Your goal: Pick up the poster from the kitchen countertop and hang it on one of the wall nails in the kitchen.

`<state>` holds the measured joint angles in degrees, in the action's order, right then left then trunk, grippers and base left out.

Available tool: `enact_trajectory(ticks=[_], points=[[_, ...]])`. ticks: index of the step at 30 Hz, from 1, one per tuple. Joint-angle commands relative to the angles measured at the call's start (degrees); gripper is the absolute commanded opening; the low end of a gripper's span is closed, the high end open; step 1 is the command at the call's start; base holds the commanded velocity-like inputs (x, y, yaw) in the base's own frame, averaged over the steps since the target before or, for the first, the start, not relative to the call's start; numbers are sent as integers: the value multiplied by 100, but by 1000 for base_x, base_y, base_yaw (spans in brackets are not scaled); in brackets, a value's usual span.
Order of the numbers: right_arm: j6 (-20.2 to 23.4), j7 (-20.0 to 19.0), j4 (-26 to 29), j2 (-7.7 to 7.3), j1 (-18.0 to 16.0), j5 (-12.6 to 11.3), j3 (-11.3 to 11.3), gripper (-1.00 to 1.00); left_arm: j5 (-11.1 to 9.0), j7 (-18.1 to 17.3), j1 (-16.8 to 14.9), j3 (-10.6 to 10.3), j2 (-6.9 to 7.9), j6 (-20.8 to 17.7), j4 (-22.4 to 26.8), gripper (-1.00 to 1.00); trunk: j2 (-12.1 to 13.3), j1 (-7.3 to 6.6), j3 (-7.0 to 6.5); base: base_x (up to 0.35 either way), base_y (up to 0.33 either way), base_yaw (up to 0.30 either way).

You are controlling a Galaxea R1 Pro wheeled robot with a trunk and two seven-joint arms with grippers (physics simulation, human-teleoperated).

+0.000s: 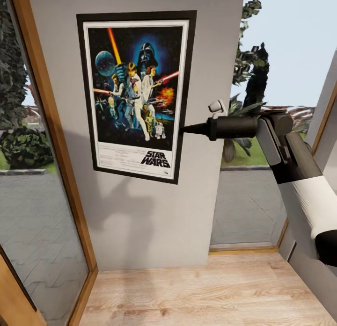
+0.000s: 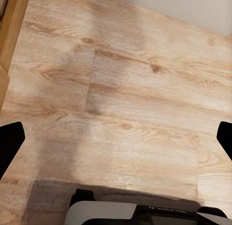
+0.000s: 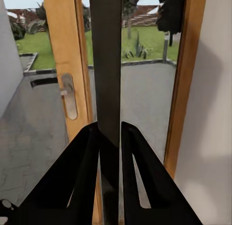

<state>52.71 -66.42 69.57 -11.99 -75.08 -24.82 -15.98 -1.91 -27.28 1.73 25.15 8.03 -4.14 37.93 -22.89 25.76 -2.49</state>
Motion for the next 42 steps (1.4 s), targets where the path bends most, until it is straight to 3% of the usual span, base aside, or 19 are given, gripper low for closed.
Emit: enact_trajectory(ticks=[1,7,26,42], points=[[38,-9,-1,-5,-4,-32,-21,-100,-20,-32,2,17,-3,-44,11,100,-3,2,1,0,0,0],[38,-6,-9,-16,-6,-32,-181,-100,-20,-32,2,17,-3,-44,12,100,-3,2,1,0,0,0],[34,-3,-32,-47,-7,-23,-206,-100,-20,-32,2,25,-3,-52,13,100,-3,2,1,47,0,0],[38,-3,-36,-57,-7,-23,-196,-100,-20,-31,2,25,-3,-61,12,100,-3,2,1,298,0,0]])
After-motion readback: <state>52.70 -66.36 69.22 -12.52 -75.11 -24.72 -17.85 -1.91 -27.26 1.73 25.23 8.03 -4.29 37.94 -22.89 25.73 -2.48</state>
